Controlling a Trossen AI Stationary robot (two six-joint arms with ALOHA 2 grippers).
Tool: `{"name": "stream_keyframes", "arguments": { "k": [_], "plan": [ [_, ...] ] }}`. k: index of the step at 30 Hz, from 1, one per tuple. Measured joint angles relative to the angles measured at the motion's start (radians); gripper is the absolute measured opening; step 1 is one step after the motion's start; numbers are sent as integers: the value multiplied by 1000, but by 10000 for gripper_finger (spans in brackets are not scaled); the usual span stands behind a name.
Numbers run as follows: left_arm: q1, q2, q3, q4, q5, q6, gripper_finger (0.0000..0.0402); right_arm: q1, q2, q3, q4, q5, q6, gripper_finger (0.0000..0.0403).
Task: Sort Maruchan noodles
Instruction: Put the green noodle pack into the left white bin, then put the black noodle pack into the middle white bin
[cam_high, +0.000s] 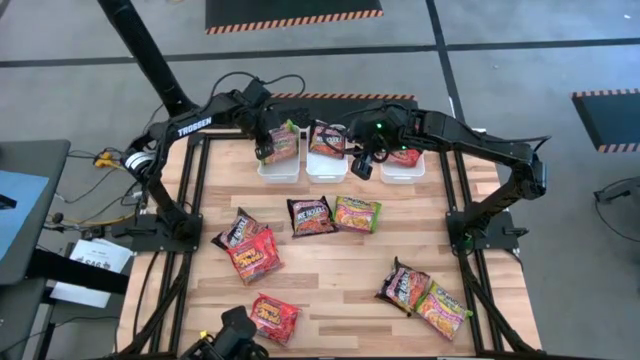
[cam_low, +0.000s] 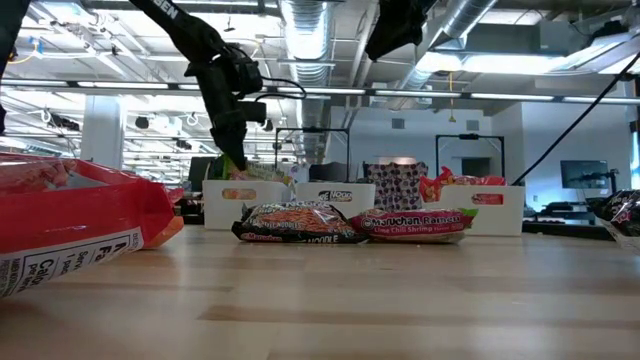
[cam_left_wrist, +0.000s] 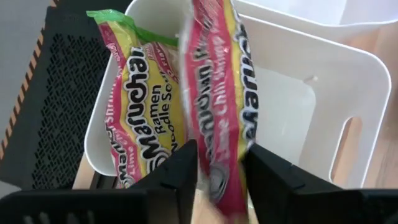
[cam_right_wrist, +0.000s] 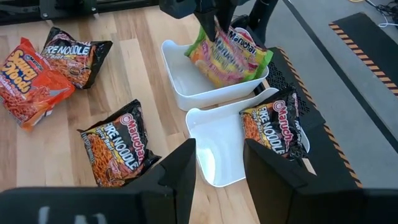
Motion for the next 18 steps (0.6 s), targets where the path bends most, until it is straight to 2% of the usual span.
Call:
{"name": "stream_keyframes", "arguments": {
  "k": [7,13,18],
  "plan": [
    [0,0,0,0,-39,-33,174,0,0,0,0,0,0,156],
    [0,-1,56,-66,-165,-36,180,-8,0,0,0,0,-2,156],
    [0,-2,145,-117,-167,-17,181,-14,0,0,1,0,-3,156]
  ]
}}
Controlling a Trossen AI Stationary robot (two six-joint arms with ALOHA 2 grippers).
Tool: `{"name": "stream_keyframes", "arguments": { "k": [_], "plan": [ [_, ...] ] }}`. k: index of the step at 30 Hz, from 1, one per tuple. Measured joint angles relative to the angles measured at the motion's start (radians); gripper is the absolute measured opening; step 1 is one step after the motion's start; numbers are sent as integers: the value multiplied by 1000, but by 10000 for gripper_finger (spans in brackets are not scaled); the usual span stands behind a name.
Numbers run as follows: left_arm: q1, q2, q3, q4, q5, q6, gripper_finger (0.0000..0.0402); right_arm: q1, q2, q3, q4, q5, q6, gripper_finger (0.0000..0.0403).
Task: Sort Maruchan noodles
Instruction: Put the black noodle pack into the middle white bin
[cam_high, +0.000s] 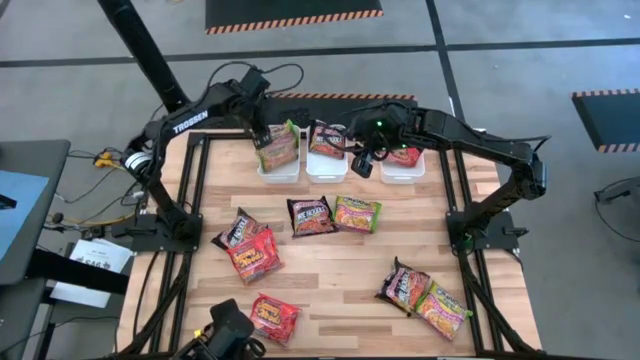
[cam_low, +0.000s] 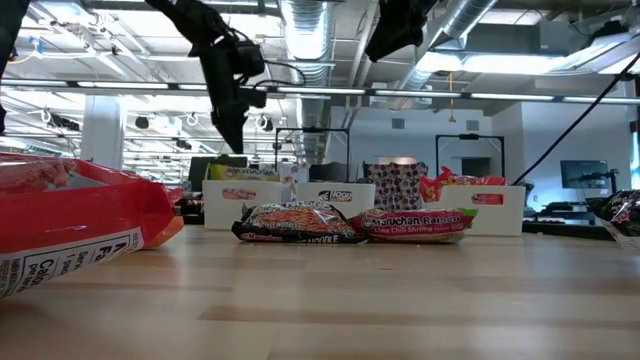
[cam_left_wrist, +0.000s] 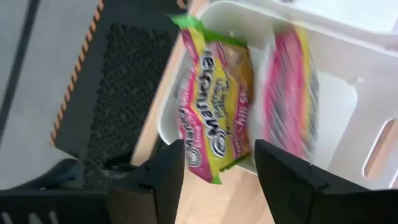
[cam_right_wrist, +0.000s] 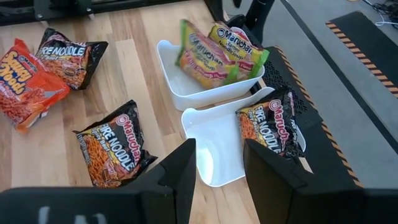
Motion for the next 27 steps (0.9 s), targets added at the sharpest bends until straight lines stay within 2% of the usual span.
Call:
{"name": "stream_keyframes", "arguments": {
  "k": [5,7,10,13,16,20,23,27],
  "plan": [
    [0,0,119,-117,29,-53,181,0,2,0,5,-1,-17,156],
    [0,0,174,-178,98,-89,181,0,3,0,12,-2,-27,158],
    [-2,-1,257,-256,256,-136,181,0,2,0,16,-7,-35,167],
    [-13,-1,323,-297,400,-193,181,0,2,0,15,-8,-61,186],
    [-32,-2,370,-311,496,-262,181,0,2,0,5,-10,-61,212],
    [-73,-2,405,-356,547,-311,181,15,2,0,-128,-81,-27,235],
    [-119,-2,406,-400,551,-321,181,33,2,0,-277,-162,3,239],
    [-190,-2,400,-429,552,-325,181,66,2,-4,-423,-204,7,238]
  ]
}}
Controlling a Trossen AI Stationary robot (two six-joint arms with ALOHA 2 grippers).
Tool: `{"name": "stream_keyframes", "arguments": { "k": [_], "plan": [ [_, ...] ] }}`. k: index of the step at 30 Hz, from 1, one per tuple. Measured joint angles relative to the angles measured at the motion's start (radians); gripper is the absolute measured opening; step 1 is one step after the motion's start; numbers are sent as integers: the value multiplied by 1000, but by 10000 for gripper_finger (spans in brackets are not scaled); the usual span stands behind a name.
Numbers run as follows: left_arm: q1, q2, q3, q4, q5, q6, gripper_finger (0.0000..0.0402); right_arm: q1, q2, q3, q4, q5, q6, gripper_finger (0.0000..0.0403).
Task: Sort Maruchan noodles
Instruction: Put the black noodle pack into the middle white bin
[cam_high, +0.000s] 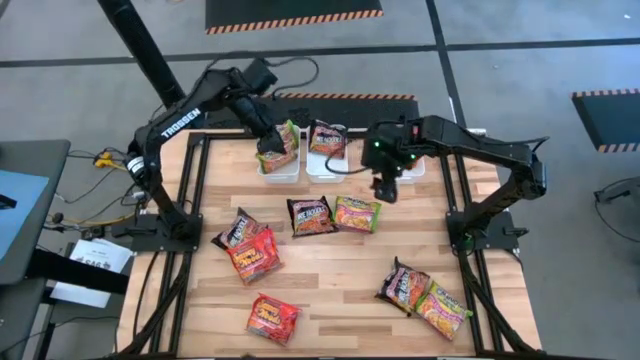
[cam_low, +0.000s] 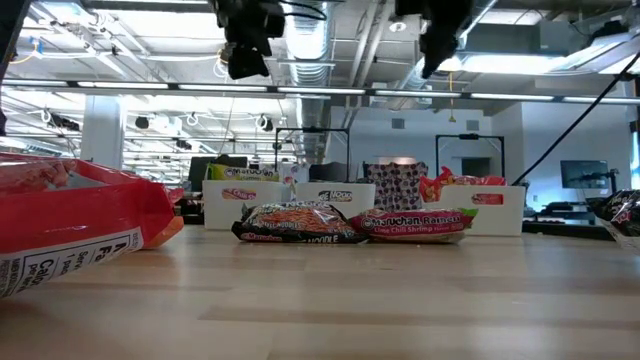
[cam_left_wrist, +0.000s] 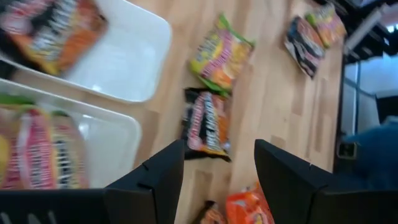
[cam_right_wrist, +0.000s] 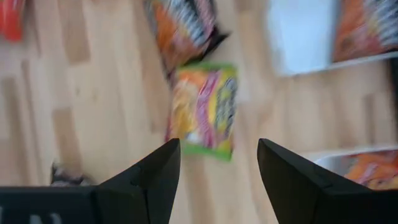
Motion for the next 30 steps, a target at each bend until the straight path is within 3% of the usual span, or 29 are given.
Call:
{"name": "stream_keyframes", "arguments": {
  "k": [6,16,23,30],
  "plan": [
    [-109,0,-1,-4,0,-32,181,46,0,-30,-119,-119,-36,235],
    [-275,0,-1,-1,-8,-167,181,119,-1,-157,-193,-338,-254,235],
    [-375,0,-1,23,-9,-203,181,218,1,-290,-130,-349,-294,234],
    [-455,0,-1,33,-23,-218,180,346,0,-336,28,-349,-255,234]
  ]
}}
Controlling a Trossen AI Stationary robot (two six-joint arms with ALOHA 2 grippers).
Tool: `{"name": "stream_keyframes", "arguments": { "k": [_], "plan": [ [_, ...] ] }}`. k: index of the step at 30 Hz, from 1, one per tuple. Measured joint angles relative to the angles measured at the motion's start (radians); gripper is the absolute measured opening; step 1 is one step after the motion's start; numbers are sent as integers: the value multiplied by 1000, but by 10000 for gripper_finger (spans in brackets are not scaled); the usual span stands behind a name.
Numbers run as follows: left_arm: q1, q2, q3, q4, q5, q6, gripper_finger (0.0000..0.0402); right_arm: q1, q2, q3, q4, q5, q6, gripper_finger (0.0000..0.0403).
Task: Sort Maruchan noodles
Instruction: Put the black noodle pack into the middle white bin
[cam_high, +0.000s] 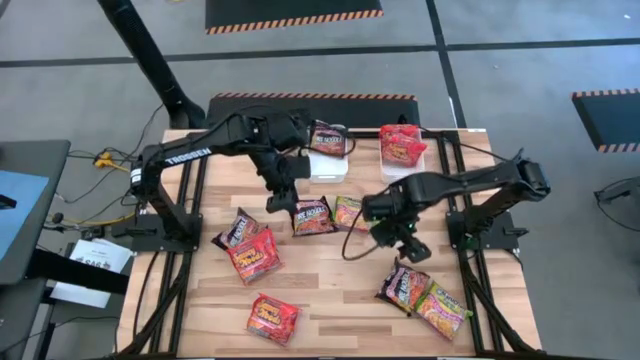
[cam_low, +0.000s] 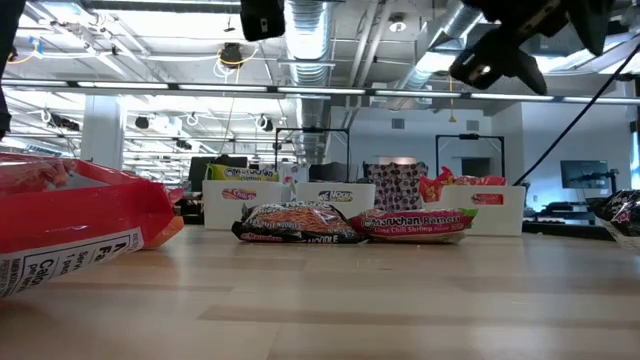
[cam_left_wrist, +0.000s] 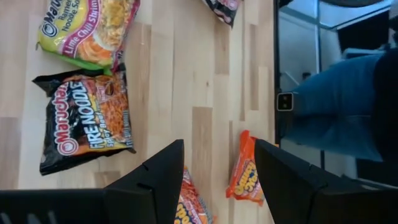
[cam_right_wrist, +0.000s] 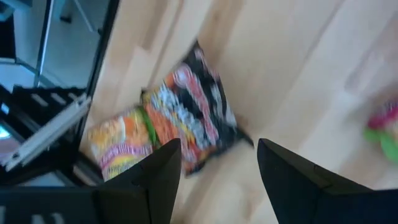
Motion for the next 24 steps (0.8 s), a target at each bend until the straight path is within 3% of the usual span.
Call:
{"name": "stream_keyframes", "arguments": {
  "k": [10,24],
  "plan": [
    [-101,0,0,0,-76,-15,180,132,43,-2,163,51,161,234],
    [-173,0,0,-1,-117,-23,180,184,317,0,111,85,219,234]
  ]
}}
